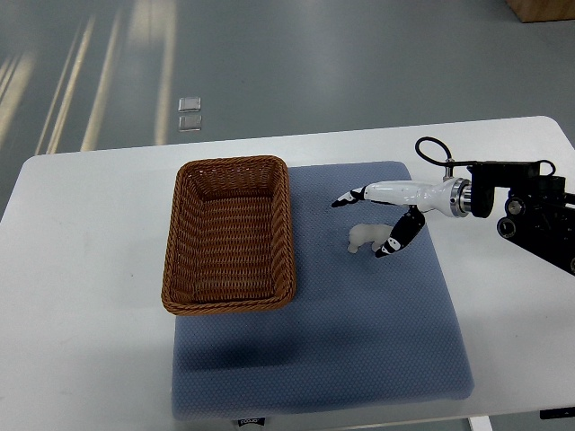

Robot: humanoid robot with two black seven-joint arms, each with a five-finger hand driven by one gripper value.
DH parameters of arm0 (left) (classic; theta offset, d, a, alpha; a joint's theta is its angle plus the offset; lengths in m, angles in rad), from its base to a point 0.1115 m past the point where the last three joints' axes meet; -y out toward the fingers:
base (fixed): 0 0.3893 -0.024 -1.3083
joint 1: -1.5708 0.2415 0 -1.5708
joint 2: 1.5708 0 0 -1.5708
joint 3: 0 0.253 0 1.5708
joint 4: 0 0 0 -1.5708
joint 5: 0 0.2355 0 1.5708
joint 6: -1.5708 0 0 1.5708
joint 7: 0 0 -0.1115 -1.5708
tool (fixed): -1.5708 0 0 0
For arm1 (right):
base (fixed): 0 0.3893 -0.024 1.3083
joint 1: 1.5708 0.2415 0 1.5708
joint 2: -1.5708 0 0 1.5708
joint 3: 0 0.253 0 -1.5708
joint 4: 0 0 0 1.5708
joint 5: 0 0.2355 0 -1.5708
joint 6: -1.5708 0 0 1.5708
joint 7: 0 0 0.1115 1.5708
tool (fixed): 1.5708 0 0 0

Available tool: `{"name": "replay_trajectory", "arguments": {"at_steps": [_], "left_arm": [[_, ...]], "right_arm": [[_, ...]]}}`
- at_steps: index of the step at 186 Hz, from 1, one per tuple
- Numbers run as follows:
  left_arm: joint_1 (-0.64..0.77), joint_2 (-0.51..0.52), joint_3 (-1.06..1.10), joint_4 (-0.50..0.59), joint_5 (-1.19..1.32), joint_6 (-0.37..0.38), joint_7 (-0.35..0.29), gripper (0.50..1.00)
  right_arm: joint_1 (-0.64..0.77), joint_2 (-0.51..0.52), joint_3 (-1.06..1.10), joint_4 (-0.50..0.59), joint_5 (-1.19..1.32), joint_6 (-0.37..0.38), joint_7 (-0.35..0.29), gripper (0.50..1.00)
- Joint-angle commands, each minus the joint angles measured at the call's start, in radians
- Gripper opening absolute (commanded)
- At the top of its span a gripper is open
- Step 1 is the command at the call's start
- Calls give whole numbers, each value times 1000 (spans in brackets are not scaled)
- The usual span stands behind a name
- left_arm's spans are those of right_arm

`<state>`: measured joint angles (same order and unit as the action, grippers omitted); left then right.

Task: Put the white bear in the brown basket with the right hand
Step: 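Reach the right hand down over the white bear figurine, then close the right hand fingers around the white bear, then lift the bear and carry it with the right hand over the basket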

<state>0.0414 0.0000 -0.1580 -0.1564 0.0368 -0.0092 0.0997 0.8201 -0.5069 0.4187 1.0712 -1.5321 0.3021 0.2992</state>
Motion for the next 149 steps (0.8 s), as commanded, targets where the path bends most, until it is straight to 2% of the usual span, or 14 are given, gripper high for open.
{"name": "replay_trajectory", "arguments": {"at_steps": [1, 16, 52, 81, 130, 149], "left_arm": [[0, 0, 0, 0, 0, 0, 0, 1000], [0, 0, 0, 0, 0, 0, 0, 1000], [0, 0, 0, 0, 0, 0, 0, 1000], [0, 0, 0, 0, 0, 0, 0, 1000], [0, 0, 0, 0, 0, 0, 0, 1000], [0, 0, 0, 0, 0, 0, 0, 1000]], "right_arm": [[-1, 1, 0, -20, 0, -5, -2, 862], [-1, 7, 0, -37, -2, -5, -2, 825], [1, 19, -14, -54, -2, -5, -3, 817], [-1, 21, -17, -62, -3, -5, -3, 791], [5, 21, -17, -62, -5, -3, -2, 658], [5, 21, -23, -62, -10, -3, -2, 641]]}}
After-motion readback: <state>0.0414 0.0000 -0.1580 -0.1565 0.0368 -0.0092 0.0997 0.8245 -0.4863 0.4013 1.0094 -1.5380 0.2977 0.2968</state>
